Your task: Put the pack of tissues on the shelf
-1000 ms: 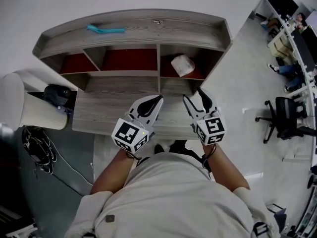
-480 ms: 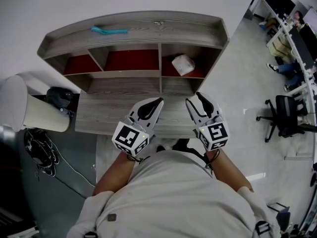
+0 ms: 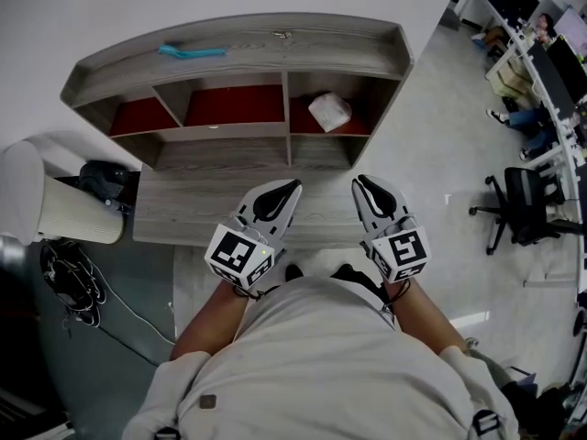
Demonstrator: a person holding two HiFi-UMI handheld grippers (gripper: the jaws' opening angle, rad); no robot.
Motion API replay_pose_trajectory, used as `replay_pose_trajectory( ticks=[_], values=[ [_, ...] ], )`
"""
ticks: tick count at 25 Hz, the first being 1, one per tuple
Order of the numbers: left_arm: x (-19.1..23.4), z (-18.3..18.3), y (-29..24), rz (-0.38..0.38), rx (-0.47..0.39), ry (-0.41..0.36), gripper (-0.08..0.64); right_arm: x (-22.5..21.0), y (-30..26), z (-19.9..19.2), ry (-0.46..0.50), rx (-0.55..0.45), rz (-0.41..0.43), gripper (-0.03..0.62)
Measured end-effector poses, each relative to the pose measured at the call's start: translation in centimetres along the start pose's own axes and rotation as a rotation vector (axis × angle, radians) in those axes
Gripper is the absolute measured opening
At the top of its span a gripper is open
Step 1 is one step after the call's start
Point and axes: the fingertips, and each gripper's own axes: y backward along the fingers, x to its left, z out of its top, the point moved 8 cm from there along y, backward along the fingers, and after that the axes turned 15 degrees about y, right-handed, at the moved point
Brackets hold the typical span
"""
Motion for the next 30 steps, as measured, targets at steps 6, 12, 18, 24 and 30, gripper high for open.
replay_pose_trajectory(
  ticks=[6,12,18,24,30],
  values=[
    [-3.1,-0.5,-1.6,0.007,-0.005,-0.015,0.015,-1.8,2.8,-0.5,0.01,-0.026,0.013,0.034],
    [-8.2,-1.8,-4.2,0.032,-0.011,-0.016,0.015,-5.0,7.3,-2.0,0.005,-0.05,0.045,0.021],
    [-13.8,-4.3,-6.0,0.064,-0.017,-0.005,0.015,-7.6,12.7,-3.8,0.004,-0.063,0.079,0.02],
    [-18.8,-6.3,-5.9,0.108,-0.036,-0.013,0.015,-8.3,17.6,-5.3,-0.004,-0.081,0.115,0.02],
    [-23.0,-8.6,-4.4,0.153,-0.03,-0.013,0.015,-7.4,21.5,-6.6,-0.015,-0.101,0.163,0.02]
  ],
)
